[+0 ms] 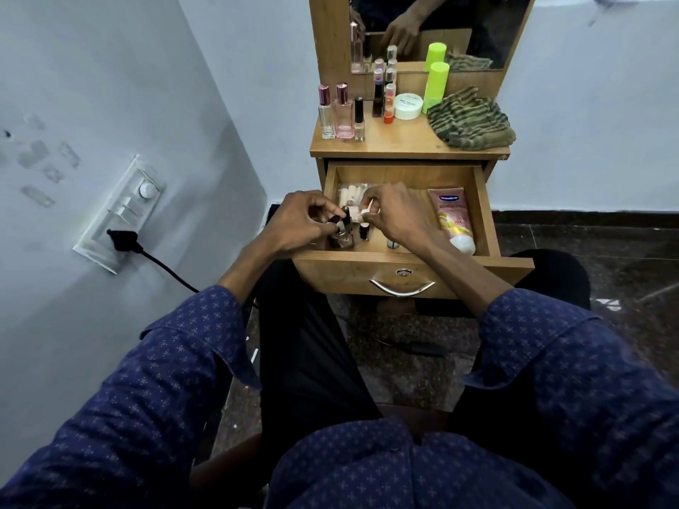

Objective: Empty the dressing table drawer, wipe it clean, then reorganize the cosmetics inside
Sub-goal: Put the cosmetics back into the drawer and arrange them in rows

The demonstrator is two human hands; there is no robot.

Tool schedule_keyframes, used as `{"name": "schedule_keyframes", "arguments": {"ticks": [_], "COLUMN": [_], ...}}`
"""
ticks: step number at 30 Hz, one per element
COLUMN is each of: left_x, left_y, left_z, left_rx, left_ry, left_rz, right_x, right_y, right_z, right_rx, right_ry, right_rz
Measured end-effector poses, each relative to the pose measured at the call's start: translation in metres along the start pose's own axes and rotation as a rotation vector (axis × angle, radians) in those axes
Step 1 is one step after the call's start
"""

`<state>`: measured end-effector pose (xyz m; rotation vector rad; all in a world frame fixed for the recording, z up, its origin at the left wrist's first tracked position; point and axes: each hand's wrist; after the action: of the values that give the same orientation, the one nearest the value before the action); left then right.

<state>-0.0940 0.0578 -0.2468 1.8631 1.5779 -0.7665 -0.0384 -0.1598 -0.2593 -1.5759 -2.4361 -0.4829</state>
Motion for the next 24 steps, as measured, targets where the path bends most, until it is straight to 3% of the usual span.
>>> {"name": "schedule_keyframes", "arguments": {"ticks": [8,20,24], "left_x": [0.003,-0.008,-0.022], "left_y": [-0.004,0.006,0.016], "left_z": [0.001,0.017,0.032], "left_rx": [0.019,0.046,0.093], "left_ry": [0.006,0.088,0.218], "left_rz": [-0.052,0.002,0.064], "right_x": [0.009,-0.012,-0.024], "right_y": [0.008,-0.002,-0.008], "right_z": [0.012,0.004,-0.011], "right_rx": [0.05,0.077,0.144], "right_ry": [0.14,0.021,0.05], "right_rz": [0.054,0.065,0.049]}}
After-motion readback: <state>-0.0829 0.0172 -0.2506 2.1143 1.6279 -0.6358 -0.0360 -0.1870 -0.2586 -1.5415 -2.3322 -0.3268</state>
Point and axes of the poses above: each hand's wrist, its own y-axis towards the middle knuckle, its own z-axis out of the palm, x = y × z, and after that the axes turned 2 degrees about z, right-handed
